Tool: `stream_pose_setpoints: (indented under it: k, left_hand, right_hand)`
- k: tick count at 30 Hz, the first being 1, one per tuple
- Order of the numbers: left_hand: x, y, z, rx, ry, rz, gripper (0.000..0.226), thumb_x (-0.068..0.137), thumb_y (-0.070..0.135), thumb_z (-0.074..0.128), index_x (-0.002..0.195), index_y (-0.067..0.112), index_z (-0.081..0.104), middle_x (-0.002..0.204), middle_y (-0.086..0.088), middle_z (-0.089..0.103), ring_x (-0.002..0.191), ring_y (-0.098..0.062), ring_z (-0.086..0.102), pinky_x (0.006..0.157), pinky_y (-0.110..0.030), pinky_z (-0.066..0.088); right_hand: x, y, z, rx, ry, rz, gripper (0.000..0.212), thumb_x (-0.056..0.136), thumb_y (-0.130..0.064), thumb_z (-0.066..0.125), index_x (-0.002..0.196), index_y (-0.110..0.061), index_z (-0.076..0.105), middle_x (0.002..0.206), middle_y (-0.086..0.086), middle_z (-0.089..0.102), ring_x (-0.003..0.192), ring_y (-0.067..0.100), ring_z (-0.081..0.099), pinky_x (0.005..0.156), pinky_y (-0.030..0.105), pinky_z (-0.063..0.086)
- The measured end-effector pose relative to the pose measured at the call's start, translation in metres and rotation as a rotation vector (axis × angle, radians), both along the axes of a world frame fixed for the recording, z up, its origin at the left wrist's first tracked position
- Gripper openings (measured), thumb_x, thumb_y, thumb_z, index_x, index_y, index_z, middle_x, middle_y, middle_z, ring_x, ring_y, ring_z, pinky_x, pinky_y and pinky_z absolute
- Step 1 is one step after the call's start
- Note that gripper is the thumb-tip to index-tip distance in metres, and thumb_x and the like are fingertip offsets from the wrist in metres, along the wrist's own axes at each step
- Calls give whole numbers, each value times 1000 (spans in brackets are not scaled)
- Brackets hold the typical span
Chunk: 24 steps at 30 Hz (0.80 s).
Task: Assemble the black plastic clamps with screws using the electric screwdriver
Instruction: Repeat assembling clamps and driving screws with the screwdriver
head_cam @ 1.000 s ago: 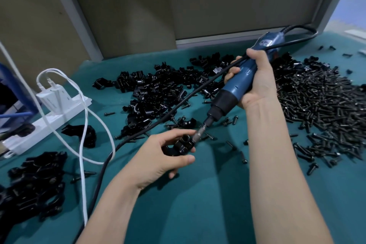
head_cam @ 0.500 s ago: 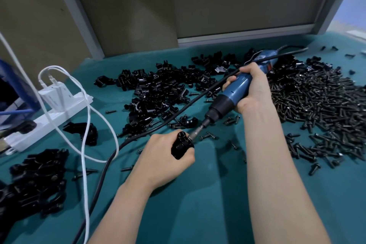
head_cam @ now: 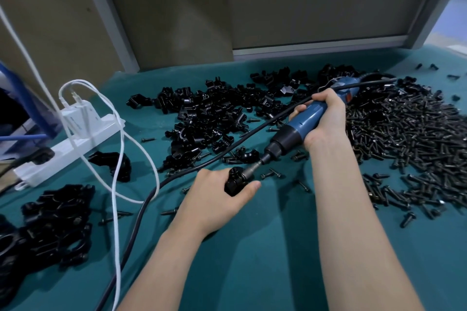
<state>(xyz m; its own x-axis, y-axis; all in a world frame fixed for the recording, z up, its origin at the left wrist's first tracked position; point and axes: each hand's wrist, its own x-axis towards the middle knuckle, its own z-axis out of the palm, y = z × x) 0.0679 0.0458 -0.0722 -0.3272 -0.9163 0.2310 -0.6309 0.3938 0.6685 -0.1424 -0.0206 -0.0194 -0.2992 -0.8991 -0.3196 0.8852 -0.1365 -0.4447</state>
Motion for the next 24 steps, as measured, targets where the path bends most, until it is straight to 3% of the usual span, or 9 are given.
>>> stream_pose_setpoints:
  k: [3,11,14,16,22,24]
  left_hand:
    - [0,0,0,5,0,-6,55,76,64,55,53,21,29,44,16,42,46,-9,38,49,-22,33]
    - [2,0,2,68,11,0,56,72,67,54,53,19,33,44,5,40,42,-9,35,44,-25,31]
    - [2,1,3,101,37,15,61,71,69,53,58,11,41,53,-11,53,43,-14,42,49,-41,42]
    - [2,1,4,99,32,19,59,72,68,53,58,11,41,56,-11,55,45,-20,45,51,-43,44]
    - [-1,4,6,119,12,43,55,77,63,57,57,13,42,49,-4,54,43,-16,46,48,-34,41]
    - [-1,5,8,242,163,12,55,82,61,61,61,11,52,47,-3,58,40,-13,50,43,-28,41]
  right_hand:
    - [2,-1,0,-14,9,3,25,81,-11,54,65,-15,36,55,-3,42,41,11,43,48,21,42]
    - [5,-2,0,-21,-14,25,25,80,-13,56,65,-15,36,57,-3,42,42,11,44,49,21,41]
    - [5,-2,0,-36,-29,49,24,79,-13,57,66,-15,37,59,-3,42,44,11,44,51,22,42]
    - [6,-2,1,-39,-23,63,23,79,-14,58,68,-14,37,60,-2,43,44,11,45,51,22,42]
    - [4,-1,2,-53,-25,57,23,77,-15,59,69,-14,37,59,-3,42,44,11,44,49,21,42]
    - [6,1,1,-89,-59,33,22,79,-16,57,68,-14,38,57,-3,41,43,11,44,47,20,42]
